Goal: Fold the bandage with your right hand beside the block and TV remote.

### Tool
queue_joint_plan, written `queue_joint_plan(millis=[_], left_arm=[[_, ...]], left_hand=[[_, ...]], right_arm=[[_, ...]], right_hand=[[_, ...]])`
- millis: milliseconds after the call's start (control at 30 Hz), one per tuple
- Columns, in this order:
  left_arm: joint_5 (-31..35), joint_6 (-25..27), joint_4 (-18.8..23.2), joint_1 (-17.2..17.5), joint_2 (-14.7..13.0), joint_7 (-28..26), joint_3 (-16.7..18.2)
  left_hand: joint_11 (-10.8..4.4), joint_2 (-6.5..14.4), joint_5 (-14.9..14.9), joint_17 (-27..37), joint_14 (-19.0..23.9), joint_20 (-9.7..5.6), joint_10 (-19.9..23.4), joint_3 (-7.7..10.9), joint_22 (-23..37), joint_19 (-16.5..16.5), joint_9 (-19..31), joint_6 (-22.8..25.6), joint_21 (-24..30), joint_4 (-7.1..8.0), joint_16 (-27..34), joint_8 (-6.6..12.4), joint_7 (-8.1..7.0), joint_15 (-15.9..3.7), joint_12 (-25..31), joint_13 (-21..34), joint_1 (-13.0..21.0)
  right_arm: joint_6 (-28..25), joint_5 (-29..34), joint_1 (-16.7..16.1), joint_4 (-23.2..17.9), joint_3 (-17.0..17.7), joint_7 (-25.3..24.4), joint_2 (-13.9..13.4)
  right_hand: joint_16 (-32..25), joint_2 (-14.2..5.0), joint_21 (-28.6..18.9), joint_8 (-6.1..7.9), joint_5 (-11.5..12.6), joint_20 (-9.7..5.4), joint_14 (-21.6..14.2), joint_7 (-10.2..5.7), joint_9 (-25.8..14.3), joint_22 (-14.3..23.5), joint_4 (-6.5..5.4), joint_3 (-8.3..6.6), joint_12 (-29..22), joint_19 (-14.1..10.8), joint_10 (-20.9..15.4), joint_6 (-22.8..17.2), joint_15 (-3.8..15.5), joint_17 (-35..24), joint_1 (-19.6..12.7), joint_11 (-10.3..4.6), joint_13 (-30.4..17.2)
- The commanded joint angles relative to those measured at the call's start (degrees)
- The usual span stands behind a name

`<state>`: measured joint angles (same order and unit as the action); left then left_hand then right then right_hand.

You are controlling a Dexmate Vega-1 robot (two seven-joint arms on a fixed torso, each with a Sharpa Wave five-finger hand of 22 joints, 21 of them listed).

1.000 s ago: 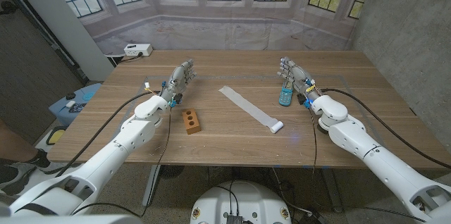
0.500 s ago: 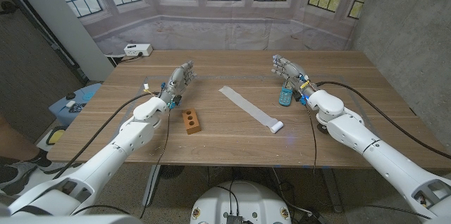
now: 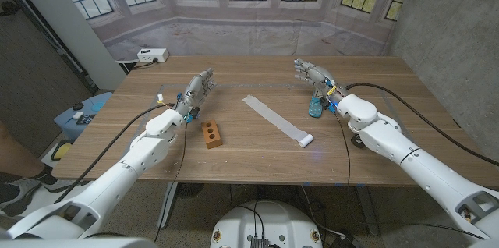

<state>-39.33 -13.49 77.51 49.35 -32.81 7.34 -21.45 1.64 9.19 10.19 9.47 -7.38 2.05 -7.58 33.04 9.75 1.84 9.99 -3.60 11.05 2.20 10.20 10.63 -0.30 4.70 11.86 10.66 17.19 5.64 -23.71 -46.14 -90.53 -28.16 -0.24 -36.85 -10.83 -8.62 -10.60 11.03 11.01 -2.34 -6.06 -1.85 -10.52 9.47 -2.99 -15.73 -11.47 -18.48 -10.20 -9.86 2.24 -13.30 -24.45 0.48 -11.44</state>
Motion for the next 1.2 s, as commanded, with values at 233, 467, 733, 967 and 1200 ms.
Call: queue_joint_plan(millis=[233,467,733,967,1200], left_arm=[[0.13,0.05,1.39,1.04,-0.31,-0.81,0.00],[0.38,0.40,2.46,1.65,-0.64,-1.65,0.03],[0.54,0.57,4.00,2.73,-1.24,-2.35,0.19],[0.61,0.58,5.14,3.63,-1.70,-2.62,0.25],[0.60,0.63,5.98,4.22,-1.97,-2.75,0.24]], left_hand=[[0.63,0.13,-0.04,0.20,-0.18,0.65,-0.04,0.13,0.23,0.01,0.17,-0.28,0.11,-0.31,-0.07,-0.11,0.23,0.43,0.01,0.15,0.66],[0.62,0.14,-0.05,0.22,-0.08,0.70,0.14,0.17,0.23,0.05,0.17,-0.20,0.12,-0.37,-0.03,-0.09,0.20,0.54,0.07,0.15,0.65],[0.63,0.16,-0.06,0.24,-0.05,0.75,0.27,0.22,0.24,0.11,0.18,-0.17,0.15,-0.43,-0.02,-0.09,0.21,0.52,0.09,0.15,0.64],[0.75,0.17,-0.07,0.26,0.02,0.79,0.46,0.25,0.24,0.11,0.18,-0.09,0.14,-0.46,0.00,-0.07,0.17,0.65,0.14,0.15,0.61],[0.78,0.19,-0.08,0.29,0.09,0.79,0.62,0.29,0.25,0.15,0.19,-0.03,0.16,-0.48,0.02,-0.06,0.17,0.67,0.18,0.15,0.56]], right_arm=[[-2.68,5.48,3.70,-0.63,-2.88,1.53,-0.99],[-2.93,7.17,4.66,-0.67,-3.71,2.08,-1.05],[-4.00,10.04,5.34,-1.86,-4.76,1.61,-1.32],[-4.46,13.09,6.02,-2.71,-5.80,1.01,-1.36],[-4.74,14.87,6.76,-3.03,-6.46,1.72,-1.59]], right_hand=[[-0.53,0.09,-0.42,0.29,-0.18,-3.61,-0.76,0.00,-0.18,0.18,1.04,-0.30,-0.23,-0.89,-0.50,-0.57,1.67,0.25,-1.17,-0.35,-0.07],[-0.65,0.03,-0.46,0.32,-0.25,-3.74,-0.87,0.07,-0.18,0.18,1.28,-0.34,-0.24,-1.05,-0.56,-0.71,1.75,0.31,-1.24,-0.43,-0.08],[-0.79,-0.06,-0.51,0.39,-0.32,-3.84,-1.05,0.03,-0.18,0.18,1.75,-0.48,-0.33,-1.25,-0.85,-1.02,1.85,0.44,-1.53,-0.48,-0.09],[-1.06,-0.15,-0.61,0.53,-0.39,-3.89,-1.61,-0.13,-0.18,0.19,2.39,-0.68,-0.53,-1.66,-1.50,-1.60,1.93,0.60,-1.96,-0.66,-0.10],[-1.28,-0.22,-0.72,0.85,-0.48,-3.91,-2.17,-0.23,-0.18,0.20,3.34,-1.00,-0.71,-2.21,-2.26,-2.84,2.11,0.83,-2.66,-0.73,-0.11]])
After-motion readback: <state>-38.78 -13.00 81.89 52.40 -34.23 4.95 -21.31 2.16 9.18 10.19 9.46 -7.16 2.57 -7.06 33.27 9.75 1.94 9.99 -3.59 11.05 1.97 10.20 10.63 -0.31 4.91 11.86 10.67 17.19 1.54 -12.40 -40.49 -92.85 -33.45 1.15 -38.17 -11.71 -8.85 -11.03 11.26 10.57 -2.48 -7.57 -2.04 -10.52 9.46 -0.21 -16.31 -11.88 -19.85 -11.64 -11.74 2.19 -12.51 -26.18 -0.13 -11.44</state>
